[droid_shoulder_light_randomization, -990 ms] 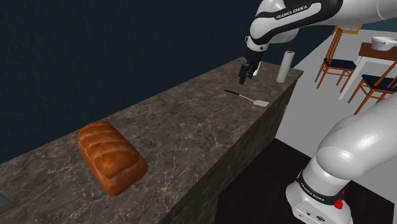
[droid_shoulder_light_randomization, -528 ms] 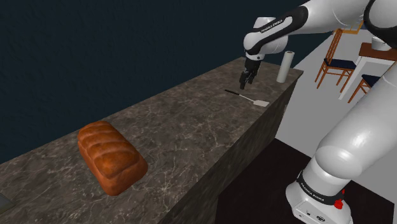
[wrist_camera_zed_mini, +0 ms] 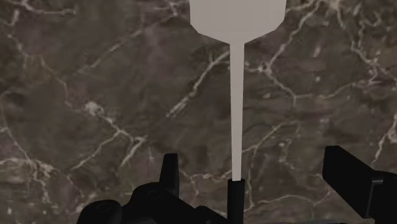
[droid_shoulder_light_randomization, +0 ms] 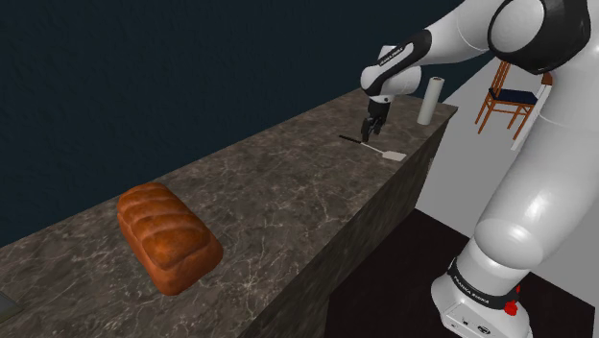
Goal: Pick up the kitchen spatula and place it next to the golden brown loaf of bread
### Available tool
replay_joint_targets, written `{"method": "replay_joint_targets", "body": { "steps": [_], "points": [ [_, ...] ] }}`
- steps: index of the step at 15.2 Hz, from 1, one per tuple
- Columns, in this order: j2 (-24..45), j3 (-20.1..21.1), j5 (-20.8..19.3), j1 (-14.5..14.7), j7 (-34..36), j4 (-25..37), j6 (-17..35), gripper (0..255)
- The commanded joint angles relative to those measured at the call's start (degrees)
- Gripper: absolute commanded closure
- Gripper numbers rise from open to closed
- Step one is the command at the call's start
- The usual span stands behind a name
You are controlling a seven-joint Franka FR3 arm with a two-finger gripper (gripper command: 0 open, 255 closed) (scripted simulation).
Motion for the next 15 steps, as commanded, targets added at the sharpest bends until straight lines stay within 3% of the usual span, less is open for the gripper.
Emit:
{"method": "replay_joint_targets", "body": {
  "steps": [1, 4, 12, 13, 15],
  "points": [
    [1.15, 0.04, 0.64, -0.11, -0.54, -0.36, 1.41, 0],
    [3.02, 0.25, 1.76, -0.22, -1.31, -1.11, 3.88, 0],
    [3.02, 0.25, 1.76, -0.22, -1.3, -1.11, 3.87, 0],
    [3.02, 0.25, 1.76, -0.22, -1.3, -1.11, 3.87, 255],
    [3.02, 0.25, 1.76, -0.22, -1.3, -1.11, 3.87, 255]
  ]
}}
